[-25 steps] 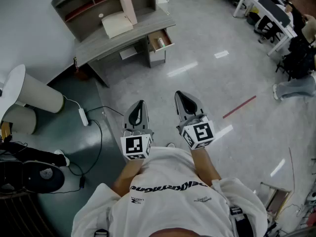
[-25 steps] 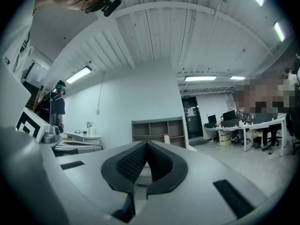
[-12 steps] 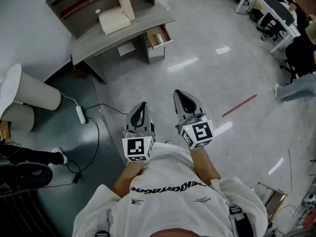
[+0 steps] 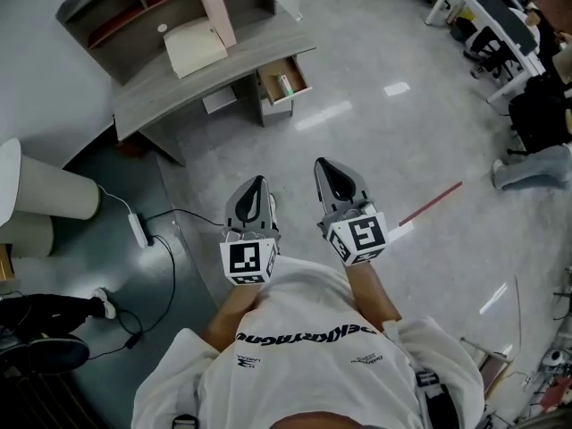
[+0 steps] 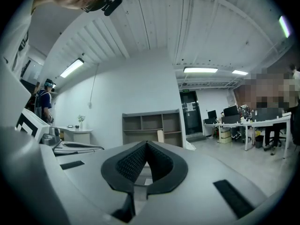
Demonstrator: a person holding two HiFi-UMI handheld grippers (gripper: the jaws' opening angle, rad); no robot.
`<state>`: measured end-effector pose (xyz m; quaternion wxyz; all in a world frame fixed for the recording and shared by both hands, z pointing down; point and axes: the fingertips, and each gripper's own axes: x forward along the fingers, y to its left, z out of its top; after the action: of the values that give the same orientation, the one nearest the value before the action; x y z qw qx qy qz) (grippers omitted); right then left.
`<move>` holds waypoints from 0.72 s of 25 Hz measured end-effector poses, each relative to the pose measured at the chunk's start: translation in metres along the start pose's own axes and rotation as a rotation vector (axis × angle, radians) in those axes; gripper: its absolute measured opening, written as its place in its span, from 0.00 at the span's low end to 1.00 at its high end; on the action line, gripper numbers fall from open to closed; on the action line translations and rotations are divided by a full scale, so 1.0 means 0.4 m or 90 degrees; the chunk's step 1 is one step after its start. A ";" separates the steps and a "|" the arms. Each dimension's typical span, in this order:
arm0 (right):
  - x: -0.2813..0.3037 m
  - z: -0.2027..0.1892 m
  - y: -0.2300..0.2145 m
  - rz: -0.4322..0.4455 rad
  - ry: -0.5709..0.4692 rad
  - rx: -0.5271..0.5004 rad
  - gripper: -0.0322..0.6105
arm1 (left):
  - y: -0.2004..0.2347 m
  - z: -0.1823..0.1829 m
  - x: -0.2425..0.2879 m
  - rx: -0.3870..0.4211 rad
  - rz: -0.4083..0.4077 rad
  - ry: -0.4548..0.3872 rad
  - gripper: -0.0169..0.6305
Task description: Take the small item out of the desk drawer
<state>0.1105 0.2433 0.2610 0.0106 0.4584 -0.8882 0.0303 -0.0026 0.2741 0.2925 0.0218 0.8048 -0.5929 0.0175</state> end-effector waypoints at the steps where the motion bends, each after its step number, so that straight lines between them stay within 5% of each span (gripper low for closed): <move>1: 0.038 0.004 -0.020 -0.003 0.001 -0.001 0.09 | 0.017 0.003 0.042 0.000 -0.004 0.001 0.05; 18: 0.679 -0.033 -0.306 -0.055 0.084 0.024 0.09 | 0.325 0.001 0.685 -0.006 -0.090 0.051 0.05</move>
<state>0.0527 -0.0478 0.2921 0.0615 0.4934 -0.8642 0.0770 -0.0454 -0.0256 0.3088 0.0504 0.8432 -0.5334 0.0449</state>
